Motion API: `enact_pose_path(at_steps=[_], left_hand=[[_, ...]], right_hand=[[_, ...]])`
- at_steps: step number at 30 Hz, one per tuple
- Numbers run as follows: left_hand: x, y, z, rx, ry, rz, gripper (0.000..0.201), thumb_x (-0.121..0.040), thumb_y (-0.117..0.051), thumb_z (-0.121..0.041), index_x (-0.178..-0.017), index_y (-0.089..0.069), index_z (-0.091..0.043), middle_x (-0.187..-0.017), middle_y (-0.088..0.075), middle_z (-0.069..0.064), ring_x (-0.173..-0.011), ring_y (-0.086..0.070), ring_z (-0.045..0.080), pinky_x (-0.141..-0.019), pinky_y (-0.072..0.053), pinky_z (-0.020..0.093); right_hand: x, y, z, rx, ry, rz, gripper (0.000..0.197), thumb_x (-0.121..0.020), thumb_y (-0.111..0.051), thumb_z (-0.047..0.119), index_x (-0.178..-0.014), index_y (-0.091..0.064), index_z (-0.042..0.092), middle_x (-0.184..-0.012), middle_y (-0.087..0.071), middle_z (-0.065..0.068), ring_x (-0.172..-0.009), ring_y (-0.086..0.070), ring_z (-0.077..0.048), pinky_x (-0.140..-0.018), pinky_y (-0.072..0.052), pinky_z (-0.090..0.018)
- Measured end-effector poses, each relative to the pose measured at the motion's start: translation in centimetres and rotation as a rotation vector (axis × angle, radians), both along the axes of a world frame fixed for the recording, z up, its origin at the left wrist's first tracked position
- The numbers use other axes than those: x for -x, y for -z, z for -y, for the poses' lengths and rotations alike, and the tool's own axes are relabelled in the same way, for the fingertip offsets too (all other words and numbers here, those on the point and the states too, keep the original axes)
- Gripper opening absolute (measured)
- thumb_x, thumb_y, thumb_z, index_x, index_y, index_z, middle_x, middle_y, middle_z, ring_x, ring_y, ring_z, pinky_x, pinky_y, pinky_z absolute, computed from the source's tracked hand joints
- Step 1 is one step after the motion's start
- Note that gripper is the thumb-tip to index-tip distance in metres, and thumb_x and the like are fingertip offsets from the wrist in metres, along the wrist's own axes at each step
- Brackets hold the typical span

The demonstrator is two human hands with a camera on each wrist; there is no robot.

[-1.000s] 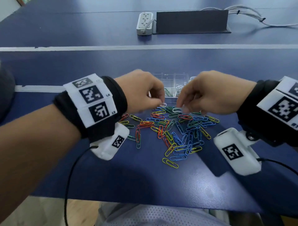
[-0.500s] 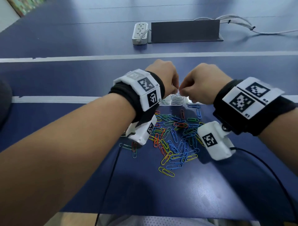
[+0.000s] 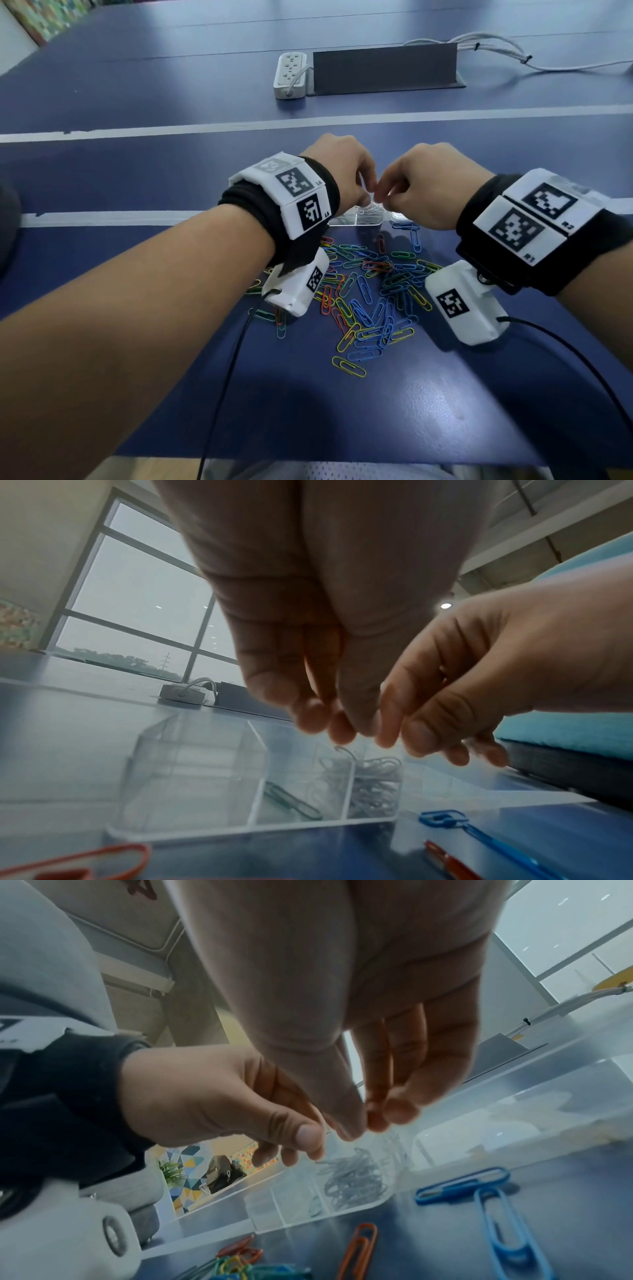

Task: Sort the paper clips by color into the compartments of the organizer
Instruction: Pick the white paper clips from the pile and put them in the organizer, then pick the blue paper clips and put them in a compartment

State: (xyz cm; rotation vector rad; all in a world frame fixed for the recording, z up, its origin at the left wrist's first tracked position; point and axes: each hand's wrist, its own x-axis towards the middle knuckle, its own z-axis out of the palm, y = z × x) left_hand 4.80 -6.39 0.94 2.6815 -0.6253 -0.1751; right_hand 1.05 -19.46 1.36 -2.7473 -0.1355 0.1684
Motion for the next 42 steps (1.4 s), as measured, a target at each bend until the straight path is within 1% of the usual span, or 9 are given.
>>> enact_pose_path(at_steps=[4,8,13,18,20,24,30,37,42], left_hand=[[0.3,-0.1,-0.4,0.020,0.020,-0.009,0.024,-0.082,-0.059,-0.010,-0.102,-0.069,-0.021,-0.079,-0.068,-0.004,-0.071,-0.056,0.009,-0.076,-0.042,0.017],[0.3,-0.1,-1.0,0.121,-0.003,-0.054,0.031,-0.085,-0.051,-0.006,-0.110,-0.060,-0.024,-0.079,-0.071,-0.006,-0.060,-0.054,-0.002,-0.077,-0.050,0.023],[0.7,0.1,-1.0,0.105,0.017,-0.108,0.035,-0.089,-0.049,-0.009,-0.119,-0.054,-0.025,-0.089,-0.073,-0.004,-0.068,-0.056,0.007,-0.083,-0.052,0.028],[0.7,-0.5,-2.4,0.131,0.032,-0.067,0.022,-0.088,-0.054,-0.018,-0.108,-0.059,-0.025,-0.077,-0.069,-0.008,-0.063,-0.053,-0.004,-0.072,-0.040,0.020],[0.9,-0.5,-3.4,0.057,0.037,-0.049,0.015,-0.087,-0.057,-0.022,-0.101,-0.063,-0.024,-0.072,-0.064,-0.010,-0.062,-0.052,-0.004,-0.069,-0.039,0.019],[1.3,-0.4,-4.4,-0.108,0.043,-0.100,0.011,-0.085,-0.060,-0.030,-0.092,-0.066,-0.024,-0.067,-0.057,-0.015,-0.067,-0.055,0.009,-0.075,-0.042,0.020],[1.4,-0.8,-5.4,-0.198,0.025,-0.113,0.006,-0.082,-0.064,-0.029,-0.079,-0.068,-0.026,-0.053,-0.054,-0.015,-0.055,-0.050,-0.002,-0.072,-0.043,0.021],[2.2,-0.2,-5.8,-0.318,0.075,-0.116,0.012,-0.078,-0.069,-0.031,-0.086,-0.074,-0.024,-0.060,-0.055,-0.016,-0.056,-0.048,-0.003,-0.071,-0.042,0.021],[2.7,0.2,-4.4,-0.339,0.151,-0.088,0.016,-0.081,-0.066,-0.027,-0.093,-0.075,-0.022,-0.055,-0.049,-0.018,-0.054,-0.046,0.001,-0.070,-0.042,0.020]], right_hand=[[0.1,-0.2,-0.1,0.041,-0.022,-0.033,0.027,-0.082,-0.053,0.015,-0.088,-0.074,0.031,-0.087,-0.063,-0.001,-0.091,-0.062,-0.026,-0.087,-0.051,-0.033],[-0.2,-0.6,0.3,0.028,0.000,-0.018,0.031,-0.084,-0.049,0.013,-0.091,-0.072,0.032,-0.085,-0.059,0.001,-0.085,-0.056,-0.022,-0.087,-0.050,-0.032],[-0.2,-0.1,0.2,0.082,-0.026,-0.093,0.034,-0.085,-0.046,0.012,-0.092,-0.071,0.035,-0.090,-0.058,0.001,-0.092,-0.058,-0.024,-0.089,-0.050,-0.033],[0.0,-1.3,1.0,0.058,-0.012,-0.016,0.032,-0.086,-0.048,0.012,-0.094,-0.074,0.028,-0.089,-0.066,-0.006,-0.083,-0.053,-0.023,-0.078,-0.042,-0.025],[0.4,-1.4,1.3,0.130,-0.034,-0.011,0.026,-0.084,-0.053,0.013,-0.090,-0.075,0.025,-0.093,-0.072,-0.008,-0.087,-0.060,-0.028,-0.082,-0.048,-0.029],[1.2,-0.4,1.0,0.330,-0.115,-0.102,0.020,-0.082,-0.055,0.017,-0.087,-0.075,0.018,-0.092,-0.072,-0.012,-0.087,-0.064,-0.035,-0.080,-0.054,-0.036],[1.2,0.2,0.2,0.419,-0.142,-0.110,0.019,-0.082,-0.058,0.020,-0.095,-0.072,0.022,-0.095,-0.067,-0.012,-0.090,-0.063,-0.036,-0.081,-0.055,-0.040],[0.9,-0.3,-0.1,0.415,-0.162,-0.122,0.019,-0.082,-0.059,0.020,-0.093,-0.073,0.025,-0.096,-0.070,-0.008,-0.092,-0.063,-0.035,-0.082,-0.055,-0.039],[0.6,-0.4,0.2,0.423,-0.167,-0.114,0.024,-0.083,-0.059,0.022,-0.103,-0.070,0.028,-0.105,-0.067,-0.010,-0.097,-0.062,-0.035,-0.085,-0.053,-0.040]])
